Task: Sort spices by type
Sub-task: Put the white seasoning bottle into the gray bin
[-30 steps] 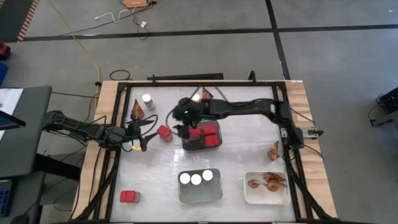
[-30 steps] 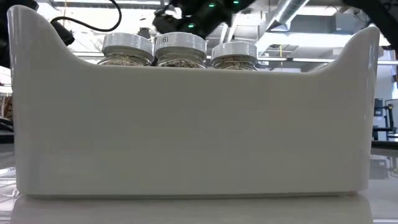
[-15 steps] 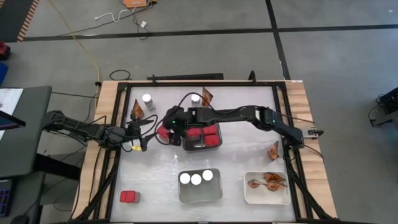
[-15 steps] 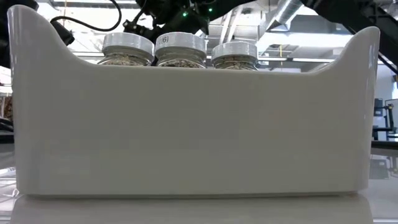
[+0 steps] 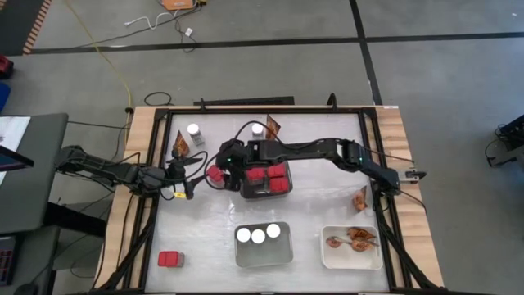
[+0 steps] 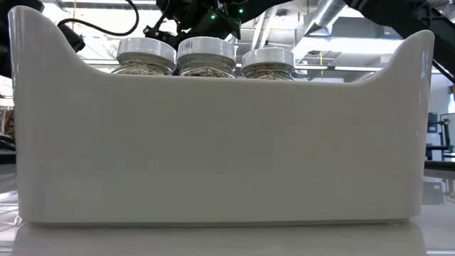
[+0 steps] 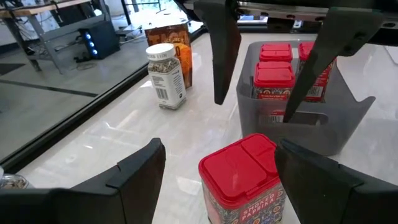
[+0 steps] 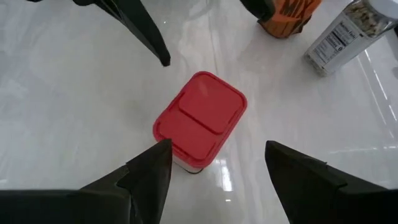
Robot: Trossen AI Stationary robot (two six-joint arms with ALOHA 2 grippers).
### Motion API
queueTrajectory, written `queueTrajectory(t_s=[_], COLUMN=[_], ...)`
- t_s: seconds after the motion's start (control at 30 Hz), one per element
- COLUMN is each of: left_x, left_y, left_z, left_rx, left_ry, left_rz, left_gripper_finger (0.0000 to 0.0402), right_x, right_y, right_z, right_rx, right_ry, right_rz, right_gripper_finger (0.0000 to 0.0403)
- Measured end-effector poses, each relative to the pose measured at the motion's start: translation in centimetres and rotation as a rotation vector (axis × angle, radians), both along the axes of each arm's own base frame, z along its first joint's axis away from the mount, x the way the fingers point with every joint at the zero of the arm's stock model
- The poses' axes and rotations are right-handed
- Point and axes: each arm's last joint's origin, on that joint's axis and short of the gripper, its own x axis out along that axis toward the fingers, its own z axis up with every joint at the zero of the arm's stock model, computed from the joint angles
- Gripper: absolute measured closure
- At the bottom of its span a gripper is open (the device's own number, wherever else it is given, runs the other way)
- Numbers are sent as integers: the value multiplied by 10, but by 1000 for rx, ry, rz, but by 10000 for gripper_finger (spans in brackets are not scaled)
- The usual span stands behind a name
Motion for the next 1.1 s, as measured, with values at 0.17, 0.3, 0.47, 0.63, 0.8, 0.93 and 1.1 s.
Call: queueTrajectory(t_s=[0.17, 0.3, 0.47, 0.63, 0.8, 0.93, 1.1], left_x=[0, 0, 0, 0, 0, 0, 0], left_y=[0, 0, 0, 0, 0, 0, 0], left_z=[0, 0, 0, 0, 0, 0, 0], left_rx=[0, 0, 0, 0, 1, 0, 1], left_ry=[0, 0, 1, 1, 1, 2, 2], left_rz=[0, 0, 0, -1, -1, -1, -1], left_gripper_finger=[112, 112, 112, 112, 112, 112, 112], right_x=[-1, -2, -2, -3, -3, -3, -3], right_y=[-2, -2, -4, -8, -11, -11, -10], right_z=[-1, -2, -2, -2, -2, -2, -3], right_rx=[1, -1, 4, 20, 25, 23, 23], right_ry=[8, 29, 27, 32, 31, 32, 33], right_rz=[-5, -1, -11, -34, -46, -42, -41], right_gripper_finger=[116, 116, 100, 92, 91, 88, 52])
